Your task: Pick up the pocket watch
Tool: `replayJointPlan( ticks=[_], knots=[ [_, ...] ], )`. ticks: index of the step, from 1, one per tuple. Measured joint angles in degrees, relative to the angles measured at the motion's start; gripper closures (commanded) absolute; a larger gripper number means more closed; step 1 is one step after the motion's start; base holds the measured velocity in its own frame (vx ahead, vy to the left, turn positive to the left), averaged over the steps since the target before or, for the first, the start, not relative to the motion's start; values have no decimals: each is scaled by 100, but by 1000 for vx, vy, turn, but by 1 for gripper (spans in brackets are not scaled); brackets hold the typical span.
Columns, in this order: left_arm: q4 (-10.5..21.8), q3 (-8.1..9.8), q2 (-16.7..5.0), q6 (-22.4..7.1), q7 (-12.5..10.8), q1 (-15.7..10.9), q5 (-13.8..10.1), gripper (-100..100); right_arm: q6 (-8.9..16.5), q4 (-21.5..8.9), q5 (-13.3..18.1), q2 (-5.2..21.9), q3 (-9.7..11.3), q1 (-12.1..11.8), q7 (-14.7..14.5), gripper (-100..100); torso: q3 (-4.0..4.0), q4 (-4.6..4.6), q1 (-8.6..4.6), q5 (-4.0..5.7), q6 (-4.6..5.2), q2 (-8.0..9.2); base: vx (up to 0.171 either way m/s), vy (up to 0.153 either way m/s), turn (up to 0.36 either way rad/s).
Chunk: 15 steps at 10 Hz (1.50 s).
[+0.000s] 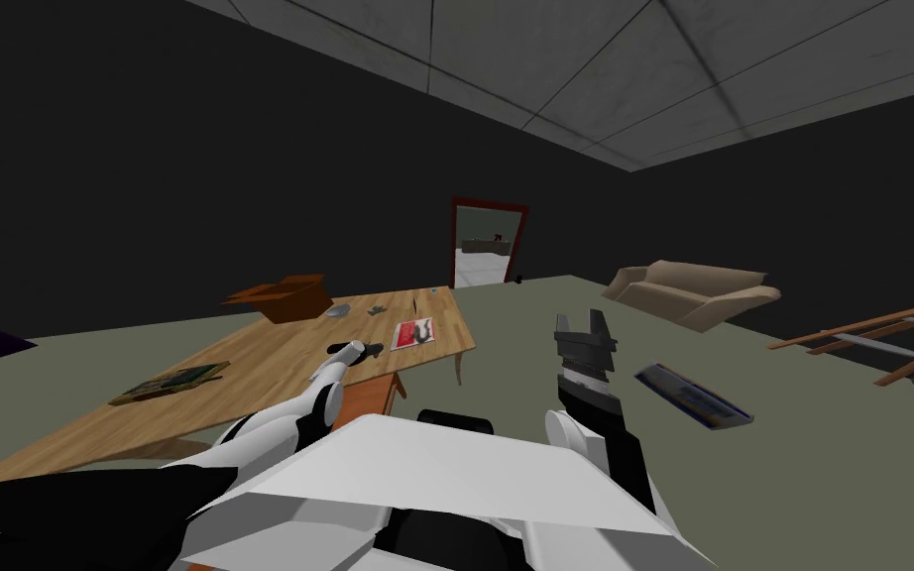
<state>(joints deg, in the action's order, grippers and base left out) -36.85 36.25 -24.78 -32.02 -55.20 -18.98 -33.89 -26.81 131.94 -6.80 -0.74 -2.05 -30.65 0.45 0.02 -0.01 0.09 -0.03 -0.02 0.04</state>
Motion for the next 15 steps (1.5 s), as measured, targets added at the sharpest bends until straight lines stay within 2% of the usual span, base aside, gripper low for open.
replayJointPlan(
  ticks=[1, 3, 4, 5, 6, 7, 8, 9, 11, 12, 13, 14, 15],
  knots=[
    [7, -136, 102, 17, -26, -63, 59, 100, 0, 0, 0, 0, -1, -2, 0, 0, -9, 8, 11, -2, -17, -12, 54, 19, 205],
    [-82, -227, 158, -31, -60, -28, 102, 100, 0, 0, 0, 0, 0, 0, 0, 0, -14, 12, 18, -10, -3, -16, 31, 22, 134],
    [-614, -373, 359, -257, -338, 110, 379, 100, 0, 0, 0, 0, -1, -2, 0, 0, -17, 15, 23, -7, -19, -21, 40, 20, 202],
    [-453, -454, 350, -242, -318, 29, 305, 100, 0, 0, 0, 0, 0, 0, 0, 0, -21, 18, 25, -12, -11, -24, 46, 22, 341],
    [-677, -612, 498, -286, -365, 73, 414, 100, 0, 0, 0, 0, -1, -2, 0, 0, -22, 17, 23, -9, -18, -27, 68, 30, 442],
    [-715, -789, 591, -358, -447, -35, 512, 100, 0, 0, 0, 0, -1, -2, 0, 0, -25, 16, 25, -7, -16, -35, 59, 25, 185],
    [-868, -906, 659, -424, -498, -1, 560, 100, 0, 0, 0, 1, 0, 0, 0, 0, -25, 17, 25, -9, -11, -33, 57, 30, 417],
    [-879, -1077, 768, -424, -539, -76, 626, 100, 0, 0, 0, 0, -1, -2, 0, 0, -25, 19, 27, -8, -20, -33, 47, 11, 160],
    [-976, -1208, 843, -417, -538, -17, 639, 100, 0, 0, 0, 0, 0, 1, 0, 0, -23, 17, 22, -16, 4, -30, 28, 17, 124],
    [-1403, -1352, 1003, -599, -686, 105, 798, 100, 0, 0, 0, 1, -1, -1, 0, 0, -25, 18, 26, -13, -8, -34, 68, 17, 385],
    [-1592, -1519, 1129, -718, -789, 102, 891, 100, 0, 0, 0, 0, -1, -1, 0, 0, -32, 21, 24, -16, -1, -45, 57, 9, 246],
    [-1589, -1646, 1191, -723, -819, 56, 928, 100, 0, 0, 0, 0, 0, 0, 0, 0, -35, 23, 25, -17, 1, -47, 62, 15, 359],
    [-1380, -1810, 1242, -624, -784, -101, 906, 100, 0, 0, 0, 1, -1, -1, 0, 0, -37, 23, 29, -17, -1, -53, 52, 3, 189]
  ],
)
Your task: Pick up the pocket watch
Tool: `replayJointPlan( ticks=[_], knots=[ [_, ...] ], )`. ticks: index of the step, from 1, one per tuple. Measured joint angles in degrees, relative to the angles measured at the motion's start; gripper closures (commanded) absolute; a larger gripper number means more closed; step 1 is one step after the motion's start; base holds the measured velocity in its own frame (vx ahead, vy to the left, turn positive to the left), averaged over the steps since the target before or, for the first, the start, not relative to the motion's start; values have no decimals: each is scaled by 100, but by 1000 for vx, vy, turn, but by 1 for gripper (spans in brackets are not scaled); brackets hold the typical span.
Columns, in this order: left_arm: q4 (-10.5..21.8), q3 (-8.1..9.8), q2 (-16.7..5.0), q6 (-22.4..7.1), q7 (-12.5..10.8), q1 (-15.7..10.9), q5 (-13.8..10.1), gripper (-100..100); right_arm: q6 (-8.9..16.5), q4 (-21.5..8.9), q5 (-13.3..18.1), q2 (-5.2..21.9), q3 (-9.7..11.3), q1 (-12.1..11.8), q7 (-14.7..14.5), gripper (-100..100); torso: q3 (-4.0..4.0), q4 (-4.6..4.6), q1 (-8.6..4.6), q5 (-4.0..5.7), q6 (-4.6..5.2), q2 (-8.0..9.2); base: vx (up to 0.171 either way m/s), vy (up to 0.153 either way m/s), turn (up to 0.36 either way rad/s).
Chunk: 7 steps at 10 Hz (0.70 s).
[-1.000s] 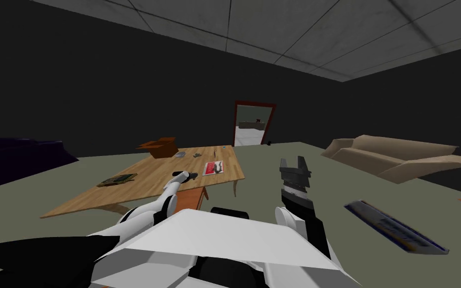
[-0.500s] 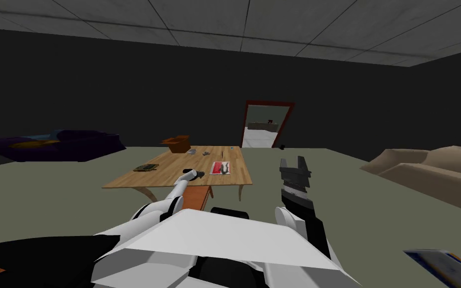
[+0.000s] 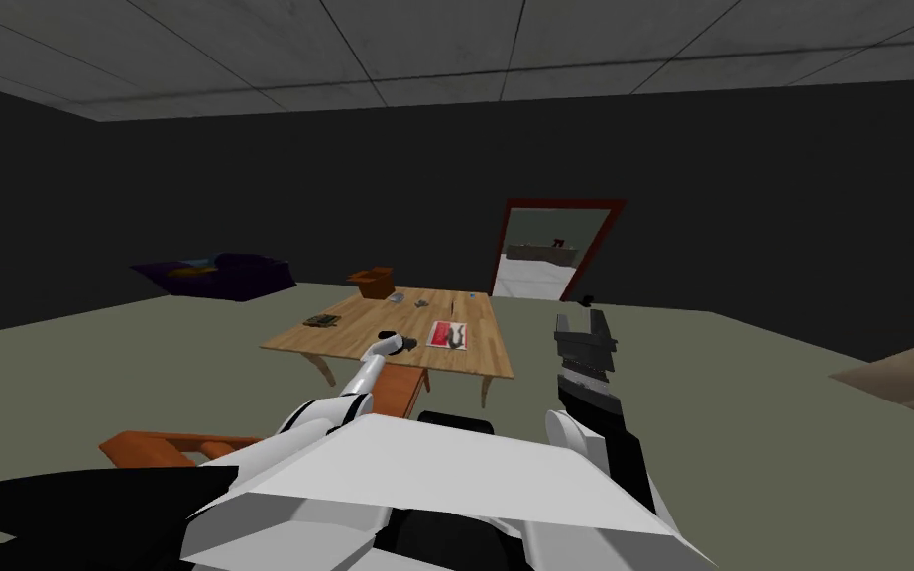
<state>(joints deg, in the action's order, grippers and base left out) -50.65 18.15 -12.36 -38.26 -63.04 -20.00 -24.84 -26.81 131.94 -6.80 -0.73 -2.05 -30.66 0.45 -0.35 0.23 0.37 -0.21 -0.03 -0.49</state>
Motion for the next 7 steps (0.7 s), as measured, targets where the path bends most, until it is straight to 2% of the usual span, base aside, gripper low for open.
replayJointPlan(
  ticks=[1, 2, 3, 4, 5, 6, 7],
  knots=[
    [-15, -103, 62, 25, -14, -10, 45, 100, 0, 0, 0, 0, 1, 1, 0, 0, 2, 0, -2, -1, 6, 4, 24, 2, 9],
    [-187, -142, 117, -50, -87, 51, 127, 100, 0, 0, 0, 0, 1, 2, 0, 0, 8, -4, -3, -1, 10, 14, 40, 16, 397],
    [-109, -287, 186, -52, -119, -64, 150, 100, 0, 0, 0, 0, 0, 0, 0, 0, 6, -2, 3, 1, -4, 11, 46, 4, 162],
    [-281, -372, 286, -124, -214, 13, 283, 100, 0, 0, 0, 0, 1, 2, 0, 0, 6, -1, 0, -3, 8, 12, 17, 1, -65],
    [-416, -398, 308, -189, -254, 57, 299, 100, 0, 0, 0, 0, 1, 2, 0, 0, 11, -6, -2, -1, 11, 18, 36, 18, 320],
    [-605, -534, 380, -274, -280, 79, 317, 100, 0, 0, 0, 0, 0, 0, 0, 0, 11, -6, 4, 1, -3, 17, 24, 1, 90],
    [-631, -552, 384, -298, -286, 83, 322, 0, 0, 0, 0, 0, 1, 2, 0, 0, 11, -4, 3, -2, 6, 20, 3, 1, -15]
  ],
)
